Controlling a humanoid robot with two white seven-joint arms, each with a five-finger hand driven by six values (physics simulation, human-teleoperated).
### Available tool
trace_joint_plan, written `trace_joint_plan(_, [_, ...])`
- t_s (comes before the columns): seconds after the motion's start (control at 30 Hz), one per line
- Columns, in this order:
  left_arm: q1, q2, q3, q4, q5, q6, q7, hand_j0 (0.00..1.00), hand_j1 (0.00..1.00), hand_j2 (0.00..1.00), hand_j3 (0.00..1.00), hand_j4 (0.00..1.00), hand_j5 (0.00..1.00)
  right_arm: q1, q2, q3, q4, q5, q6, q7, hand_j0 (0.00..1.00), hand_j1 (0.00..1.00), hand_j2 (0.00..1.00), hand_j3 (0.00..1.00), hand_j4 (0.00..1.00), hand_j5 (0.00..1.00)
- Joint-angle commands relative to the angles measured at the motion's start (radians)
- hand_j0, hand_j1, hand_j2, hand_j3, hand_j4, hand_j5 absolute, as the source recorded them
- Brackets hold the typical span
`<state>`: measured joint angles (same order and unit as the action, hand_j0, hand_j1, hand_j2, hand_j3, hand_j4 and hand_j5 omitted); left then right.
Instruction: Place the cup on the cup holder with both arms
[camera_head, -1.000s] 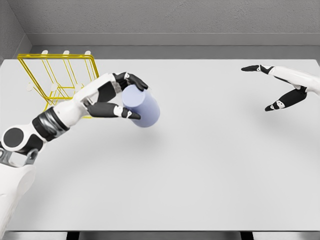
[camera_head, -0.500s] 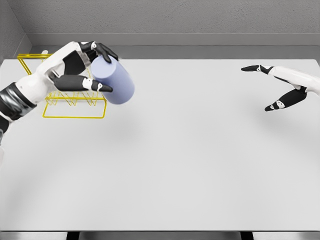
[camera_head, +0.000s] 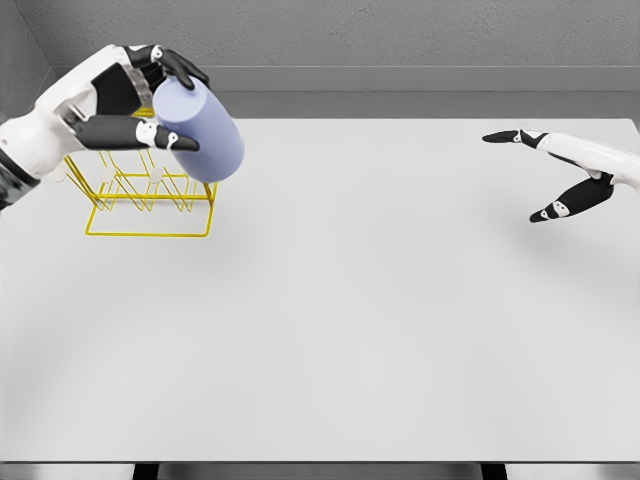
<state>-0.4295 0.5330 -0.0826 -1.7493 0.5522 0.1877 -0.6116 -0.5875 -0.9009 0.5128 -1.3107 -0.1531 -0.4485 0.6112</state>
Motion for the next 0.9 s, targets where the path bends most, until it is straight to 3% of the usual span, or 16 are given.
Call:
trace_joint_plan(0.0, [0.000, 0.001, 0.001, 0.010, 0.005, 0.004, 0.001, 0.39, 0.39, 0.39, 0.39, 0.39, 0.39, 0.000, -0.001, 0.000, -0.001, -0.006, 0.002, 0.000, 1.00, 1.00, 1.00, 1.00, 1.00, 1.00])
trace_joint_plan(0.87, [-0.015, 0.053, 0.024, 0.103, 0.003, 0.004, 0.001, 0.38, 0.38, 0.38, 0.38, 0.38, 0.38, 0.000, -0.001, 0.000, 0.001, -0.006, 0.002, 0.000, 1.00, 1.00, 1.00, 1.00, 1.00, 1.00])
